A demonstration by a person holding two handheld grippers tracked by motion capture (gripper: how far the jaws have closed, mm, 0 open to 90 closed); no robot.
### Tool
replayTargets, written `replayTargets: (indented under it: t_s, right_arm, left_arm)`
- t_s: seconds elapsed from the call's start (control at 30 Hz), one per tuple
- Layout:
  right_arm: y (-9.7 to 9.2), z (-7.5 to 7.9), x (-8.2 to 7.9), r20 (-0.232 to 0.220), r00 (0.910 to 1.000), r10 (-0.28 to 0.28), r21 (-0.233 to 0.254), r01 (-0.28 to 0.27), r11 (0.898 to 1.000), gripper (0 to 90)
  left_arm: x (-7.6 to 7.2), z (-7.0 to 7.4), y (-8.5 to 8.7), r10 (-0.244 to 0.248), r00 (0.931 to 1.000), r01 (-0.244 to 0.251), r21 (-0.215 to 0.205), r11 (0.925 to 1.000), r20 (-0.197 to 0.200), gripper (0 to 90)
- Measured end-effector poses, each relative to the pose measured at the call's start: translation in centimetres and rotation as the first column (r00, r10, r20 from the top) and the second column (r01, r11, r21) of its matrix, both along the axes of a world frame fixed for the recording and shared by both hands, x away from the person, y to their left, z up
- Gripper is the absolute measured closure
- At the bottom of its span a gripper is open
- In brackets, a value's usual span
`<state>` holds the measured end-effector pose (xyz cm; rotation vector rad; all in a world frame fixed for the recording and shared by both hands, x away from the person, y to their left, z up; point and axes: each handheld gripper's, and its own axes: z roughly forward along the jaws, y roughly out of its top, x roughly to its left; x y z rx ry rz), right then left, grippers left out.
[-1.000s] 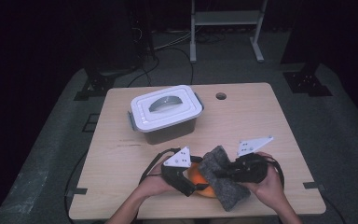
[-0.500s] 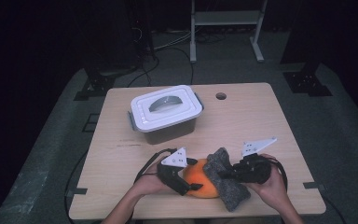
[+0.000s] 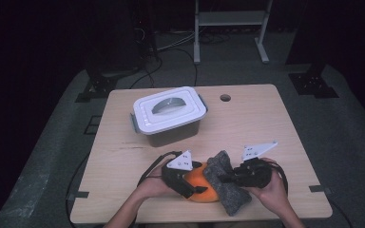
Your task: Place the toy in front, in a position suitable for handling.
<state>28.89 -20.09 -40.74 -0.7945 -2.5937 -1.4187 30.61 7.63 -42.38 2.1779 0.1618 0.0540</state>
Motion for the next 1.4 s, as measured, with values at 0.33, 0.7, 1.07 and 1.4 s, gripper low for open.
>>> replayTargets:
  t_s: [0.33,0.7,1.07,1.4]
  right_arm:
    - [0.3,0.3,-0.1,0.017,0.9997,-0.015,-0.009,0.015,1.0,76.4]
    - [-1.5,-1.5,1.0,-0.081,0.9956,-0.047,0.036,0.05,0.998,76.5]
    - [-1.7,-1.0,0.9,-0.075,0.9954,-0.06,0.071,0.065,0.995,76.4]
    - [-1.0,-1.2,1.3,-0.06,0.9964,-0.06,0.021,0.062,0.998,76.5]
  left_arm:
    - [0.0,0.5,-1.0,0.011,0.9997,-0.01,-0.022,0.9997,0.024,9.5]
    - [0.6,-0.2,0.6,0.005,0.9999,-0.005,-0.032,0.9995,-0.012,21.9]
    - [0.9,-0.2,1.4,0.001,0.9993,-0.003,-0.046,0.9989,-0.038,19.7]
    - [0.6,0.2,-0.1,0.04,0.9989,-0.04,-0.03,0.9988,0.022,27.2]
